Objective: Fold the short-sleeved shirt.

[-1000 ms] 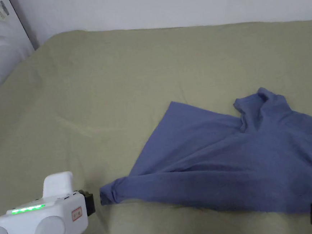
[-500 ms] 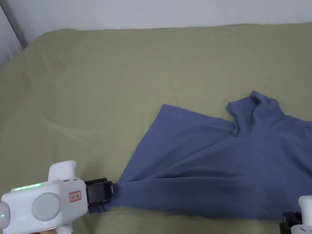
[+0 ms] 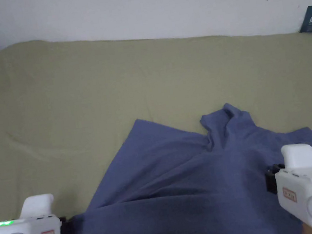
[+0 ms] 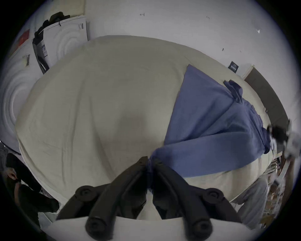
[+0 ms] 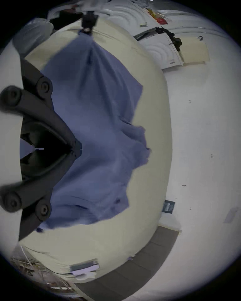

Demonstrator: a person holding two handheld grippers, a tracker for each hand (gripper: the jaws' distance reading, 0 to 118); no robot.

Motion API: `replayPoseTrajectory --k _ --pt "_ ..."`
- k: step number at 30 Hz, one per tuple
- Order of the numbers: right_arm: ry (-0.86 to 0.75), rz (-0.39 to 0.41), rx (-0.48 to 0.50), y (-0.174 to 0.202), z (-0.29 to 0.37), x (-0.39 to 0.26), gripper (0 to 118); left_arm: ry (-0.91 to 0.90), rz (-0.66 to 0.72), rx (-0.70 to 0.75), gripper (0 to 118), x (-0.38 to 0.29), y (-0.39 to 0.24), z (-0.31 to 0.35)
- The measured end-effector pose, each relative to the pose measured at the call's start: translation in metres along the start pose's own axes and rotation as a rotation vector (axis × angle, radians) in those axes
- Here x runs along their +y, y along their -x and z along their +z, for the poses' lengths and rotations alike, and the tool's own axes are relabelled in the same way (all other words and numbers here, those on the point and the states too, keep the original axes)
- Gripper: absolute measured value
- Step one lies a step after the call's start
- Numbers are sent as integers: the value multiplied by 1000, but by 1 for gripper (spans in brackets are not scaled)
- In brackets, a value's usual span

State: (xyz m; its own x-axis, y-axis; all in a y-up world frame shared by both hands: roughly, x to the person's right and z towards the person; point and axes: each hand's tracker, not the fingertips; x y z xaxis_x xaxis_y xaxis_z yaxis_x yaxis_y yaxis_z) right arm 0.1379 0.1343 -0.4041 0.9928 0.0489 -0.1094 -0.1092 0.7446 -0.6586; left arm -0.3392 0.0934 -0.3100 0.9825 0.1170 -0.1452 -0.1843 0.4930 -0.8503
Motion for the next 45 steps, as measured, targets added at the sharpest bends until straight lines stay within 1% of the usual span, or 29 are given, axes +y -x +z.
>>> replayPoseTrajectory --k 2,4,7,9,10,11,12,13,14,15,16,17,21,24,25,26,27,28,29,30,31,32,33,34,35,36,38,42,45 --pt "13 39 2 -16 -32 31 0 1 -27 13 5 -1 -5 0" --pt "24 37 -12 -32 -69 61 0 1 -41 26 5 -1 -9 -3" --pt "85 -6 -12 -53 -118 98 0 1 -32 33 5 -1 -6 -6" --pt "113 -6 -18 -59 -143 112 0 8 -17 32 5 -1 -5 -7" --pt "145 7 -19 -61 -156 118 2 5 -2 29 5 -1 -5 -7" --pt "173 27 -8 -62 -164 121 13 4 12 28 5 -1 -4 -7" --pt "200 60 -12 -58 -169 123 43 5 25 22 5 -2 -3 -8" --pt "228 66 -3 -59 -178 126 96 1 33 21 5 -3 -2 -7" --pt "262 61 23 -60 -184 126 118 -2 40 18 5 -3 -1 -7" --pt "290 65 31 -60 -190 126 114 -2 47 16 5 -3 0 -7" --pt "259 65 22 -61 -182 120 104 -2 57 11 5 -4 1 -7" --pt "267 72 10 -61 -183 118 102 -5 66 7 5 -5 2 -6" --pt "351 199 3 -44 -209 119 101 -5 91 1 5 -5 4 -7" --pt "311 281 -9 -36 -217 120 100 -1 82 6 5 -4 3 -7" --pt "300 295 -19 -34 -216 121 93 1 82 6 5 -3 2 -7" --pt "312 289 -18 -32 -215 122 82 3 80 6 5 -3 2 -7" --pt "322 291 1 -30 -212 124 74 5 80 7 5 -3 2 -8" --pt "305 282 63 -28 -209 127 74 8 81 9 5 -2 2 -9" --pt "296 278 82 -23 -205 128 42 10 80 9 5 -2 2 -10" --pt "263 309 22 -16 -199 127 0 11 76 13 5 -2 1 -9" --pt "272 301 34 -12 -193 125 1 11 77 16 5 -1 0 -9" --pt "294 289 91 -13 -188 127 1 11 76 17 5 -1 0 -7" --pt "284 290 81 -12 -177 127 1 9 74 17 5 -2 -1 -6" --pt "225 301 53 -11 -162 128 1 9 70 17 5 -2 -1 -3" --pt "188 295 51 -14 -148 130 1 8 66 18 5 -2 -2 -1" --pt "167 245 82 -24 -131 137 1 1 61 20 5 -2 -3 4" --pt "114 184 101 -37 -96 142 1 -19 53 20 5 -1 -4 14" --pt "-3 147 101 -61 -20 150 1 -101 61 -28 5 12 -12 42" --pt "-85 114 77 -74 33 154 1 -189 49 -59 5 33 -25 69"
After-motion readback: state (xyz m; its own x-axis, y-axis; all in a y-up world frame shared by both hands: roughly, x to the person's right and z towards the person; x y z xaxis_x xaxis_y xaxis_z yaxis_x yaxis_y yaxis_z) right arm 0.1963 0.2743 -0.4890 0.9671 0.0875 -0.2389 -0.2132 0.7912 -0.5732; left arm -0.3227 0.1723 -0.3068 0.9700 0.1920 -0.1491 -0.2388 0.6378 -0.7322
